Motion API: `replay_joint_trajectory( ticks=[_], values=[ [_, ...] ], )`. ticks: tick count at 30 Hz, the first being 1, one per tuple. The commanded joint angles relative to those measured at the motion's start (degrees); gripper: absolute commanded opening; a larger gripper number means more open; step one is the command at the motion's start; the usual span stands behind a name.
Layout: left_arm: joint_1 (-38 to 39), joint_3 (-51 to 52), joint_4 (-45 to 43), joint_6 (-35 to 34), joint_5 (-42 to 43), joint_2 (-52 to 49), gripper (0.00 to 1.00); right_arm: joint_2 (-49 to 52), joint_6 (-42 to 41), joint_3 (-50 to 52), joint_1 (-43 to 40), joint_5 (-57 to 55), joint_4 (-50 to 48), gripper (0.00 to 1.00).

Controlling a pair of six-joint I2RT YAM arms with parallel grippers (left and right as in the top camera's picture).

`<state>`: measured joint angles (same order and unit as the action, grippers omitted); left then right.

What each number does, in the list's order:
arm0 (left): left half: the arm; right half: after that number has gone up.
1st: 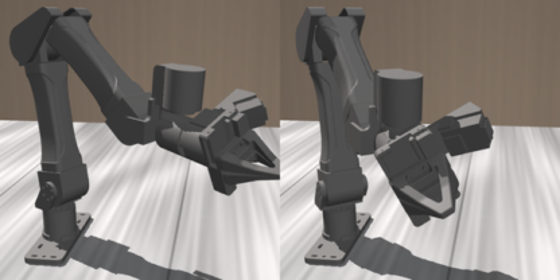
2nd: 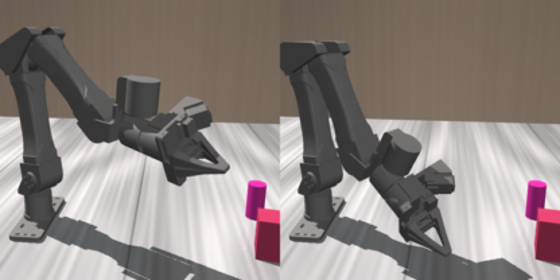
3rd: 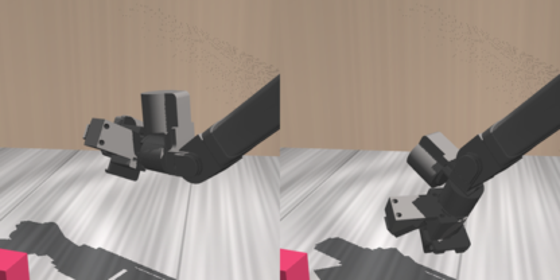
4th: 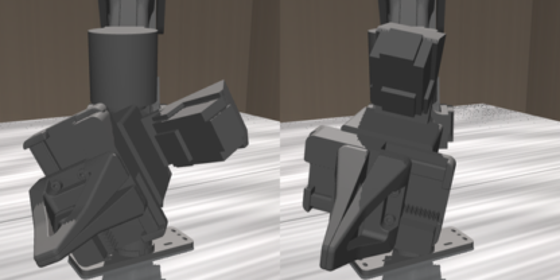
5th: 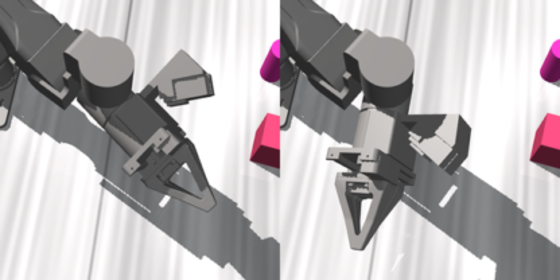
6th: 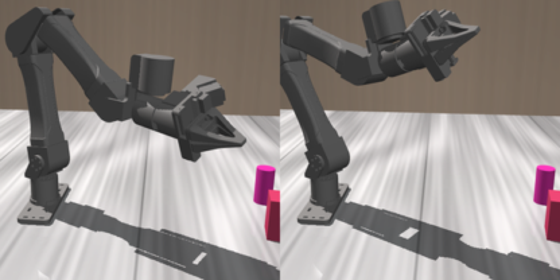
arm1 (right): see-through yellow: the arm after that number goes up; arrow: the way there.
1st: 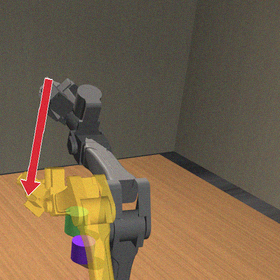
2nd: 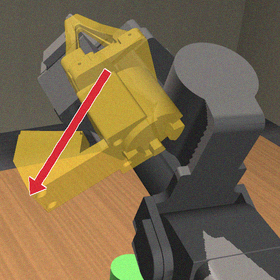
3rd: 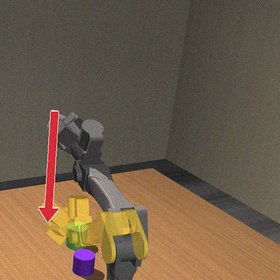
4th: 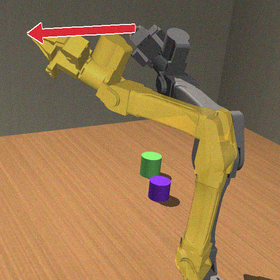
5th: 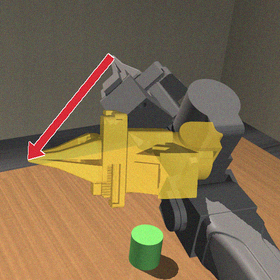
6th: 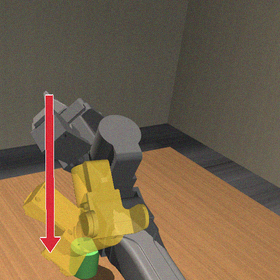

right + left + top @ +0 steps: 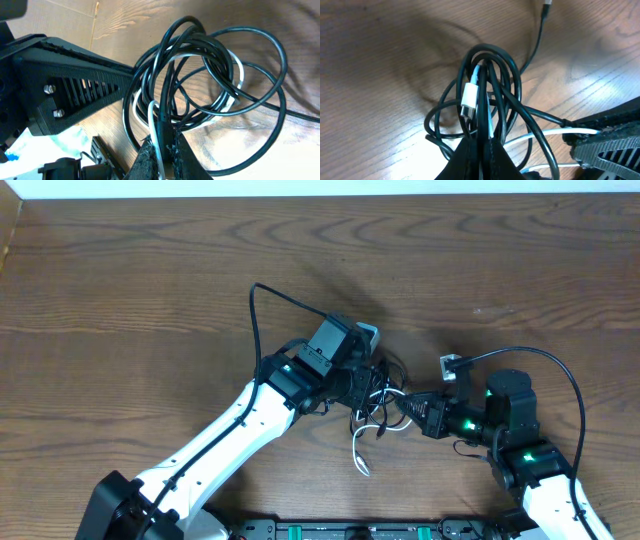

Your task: Untangle cables

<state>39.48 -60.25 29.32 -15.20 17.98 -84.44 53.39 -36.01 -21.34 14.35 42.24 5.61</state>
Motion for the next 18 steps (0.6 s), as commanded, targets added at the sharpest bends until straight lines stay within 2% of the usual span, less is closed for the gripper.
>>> replay_joint_trajectory(
  ticks=[1,2,4,12,18],
  values=[
    [-0.13,0.48,-0.22,0.11,-1.68,-0.55,0.31,-0.63,-0.35,-0.24,-0.48,0.98,0.2,0.02],
    [-0.13,0.48,-0.24,0.11,-1.68,-0.55,0.4,-0.63,-0.35,-0.26,-0.48,0.96,0.17,0.02],
    [-0.13,0.48,-0.26,0.11,-1.7,-0.55,0.46,-0.63,-0.37,-0.24,-0.48,0.96,0.2,0.01],
    [0.28,0.48,-0.5,0.11,-0.04,-3.48,0.46,-0.63,-0.35,-0.24,-0.48,0.9,0.31,0.01],
    [3.06,0.48,-3.19,0.11,1.95,-8.13,0.41,-0.63,-0.37,-0.26,-0.48,0.76,0.81,0.02]
  ],
)
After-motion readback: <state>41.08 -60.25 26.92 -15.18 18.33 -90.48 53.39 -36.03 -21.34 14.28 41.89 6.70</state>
